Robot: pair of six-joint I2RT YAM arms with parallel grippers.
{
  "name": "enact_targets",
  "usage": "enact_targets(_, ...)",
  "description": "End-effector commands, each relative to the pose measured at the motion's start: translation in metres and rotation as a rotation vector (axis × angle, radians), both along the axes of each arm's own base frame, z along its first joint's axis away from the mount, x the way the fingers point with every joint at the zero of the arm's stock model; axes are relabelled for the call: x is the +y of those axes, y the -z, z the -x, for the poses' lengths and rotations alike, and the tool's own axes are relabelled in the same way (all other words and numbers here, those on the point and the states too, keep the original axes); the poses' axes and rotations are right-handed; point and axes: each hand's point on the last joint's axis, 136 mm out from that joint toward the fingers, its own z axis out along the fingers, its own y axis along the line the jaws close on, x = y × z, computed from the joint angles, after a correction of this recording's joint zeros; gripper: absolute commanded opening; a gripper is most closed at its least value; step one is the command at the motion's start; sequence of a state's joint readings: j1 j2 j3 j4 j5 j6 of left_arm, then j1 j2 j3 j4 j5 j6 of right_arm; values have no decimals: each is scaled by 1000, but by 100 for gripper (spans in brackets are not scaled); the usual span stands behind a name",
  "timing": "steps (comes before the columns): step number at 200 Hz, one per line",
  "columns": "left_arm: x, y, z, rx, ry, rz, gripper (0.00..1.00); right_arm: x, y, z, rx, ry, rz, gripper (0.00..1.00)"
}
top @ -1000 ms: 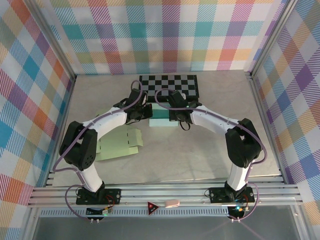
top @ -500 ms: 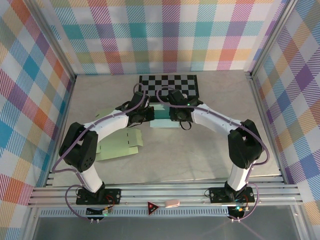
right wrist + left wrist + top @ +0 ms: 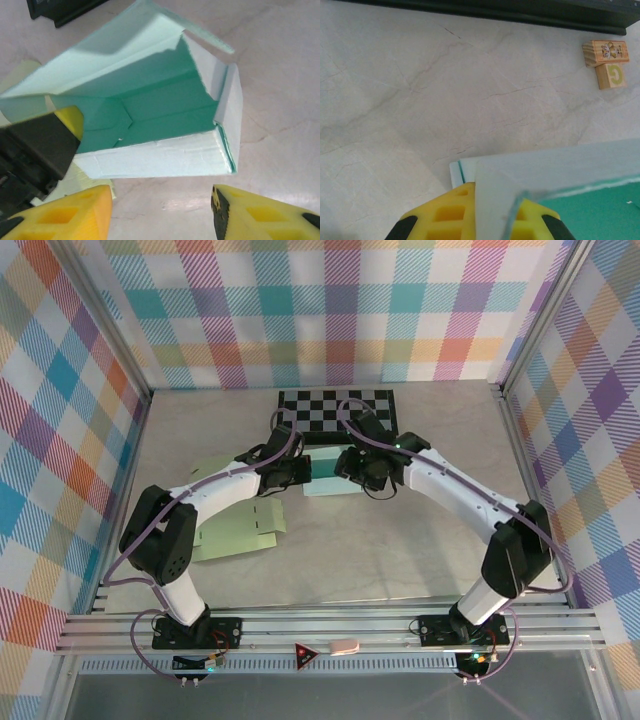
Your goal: Fold the paper box
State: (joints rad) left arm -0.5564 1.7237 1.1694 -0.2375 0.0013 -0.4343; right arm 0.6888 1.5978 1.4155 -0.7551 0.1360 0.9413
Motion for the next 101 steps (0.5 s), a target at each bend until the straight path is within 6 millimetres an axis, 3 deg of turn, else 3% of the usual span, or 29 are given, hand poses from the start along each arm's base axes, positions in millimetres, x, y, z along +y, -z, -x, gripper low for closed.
enact_targets(1, 6, 12, 17, 70, -6, -52, 0, -11, -34, 8, 17, 206, -112, 60)
enact_targets(32, 3, 11, 17, 68, -7, -56, 0, -6, -52, 1, 79, 455, -285, 64)
enact_targets(66, 0, 12, 17, 70, -5, -65, 0, 11, -26, 15, 306, 667, -454, 67)
enact_targets(101, -2, 10, 18, 60, -11, -75, 0, 14, -38, -11, 228, 731, -547, 68)
